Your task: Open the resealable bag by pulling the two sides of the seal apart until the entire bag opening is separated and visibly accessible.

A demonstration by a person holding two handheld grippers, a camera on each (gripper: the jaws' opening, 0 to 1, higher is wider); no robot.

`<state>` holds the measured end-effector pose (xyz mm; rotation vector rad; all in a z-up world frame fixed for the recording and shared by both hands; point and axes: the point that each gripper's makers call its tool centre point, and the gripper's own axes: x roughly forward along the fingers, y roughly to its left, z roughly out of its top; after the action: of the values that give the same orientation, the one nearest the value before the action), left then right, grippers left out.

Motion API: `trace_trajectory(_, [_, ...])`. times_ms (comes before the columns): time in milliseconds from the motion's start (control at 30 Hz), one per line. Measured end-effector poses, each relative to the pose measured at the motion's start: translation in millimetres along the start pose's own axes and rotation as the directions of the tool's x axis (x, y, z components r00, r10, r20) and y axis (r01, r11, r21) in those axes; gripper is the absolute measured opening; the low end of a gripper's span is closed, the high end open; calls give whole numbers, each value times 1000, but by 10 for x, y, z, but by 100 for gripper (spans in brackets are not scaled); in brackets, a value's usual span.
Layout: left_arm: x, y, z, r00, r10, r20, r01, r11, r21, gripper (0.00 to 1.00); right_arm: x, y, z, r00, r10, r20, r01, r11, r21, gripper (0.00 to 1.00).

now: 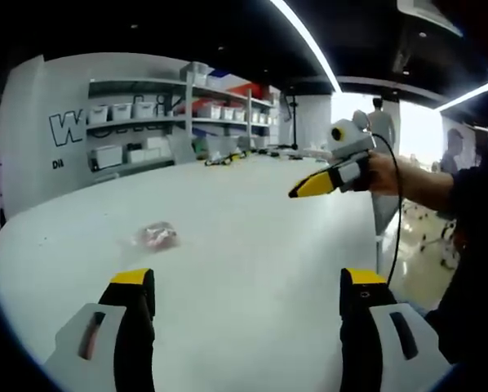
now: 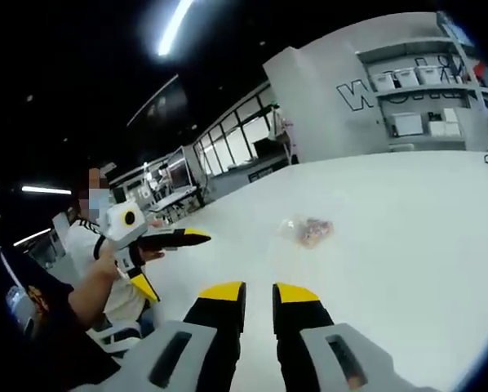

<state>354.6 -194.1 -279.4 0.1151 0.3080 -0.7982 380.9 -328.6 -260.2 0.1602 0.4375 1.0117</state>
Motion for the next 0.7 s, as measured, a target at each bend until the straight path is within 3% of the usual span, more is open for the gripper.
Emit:
trace_trajectory(200, [-1,2,4,1000,0,2,0,1000,-1,93,12,-11,-6,1000,-1,-1,1,1000,-6,14])
trace_trajectory(700, [-30,34,-17,1000,6,3,-6,1000,-8,93,-2,-59,-30,999,-33,6,34,997,-64,37])
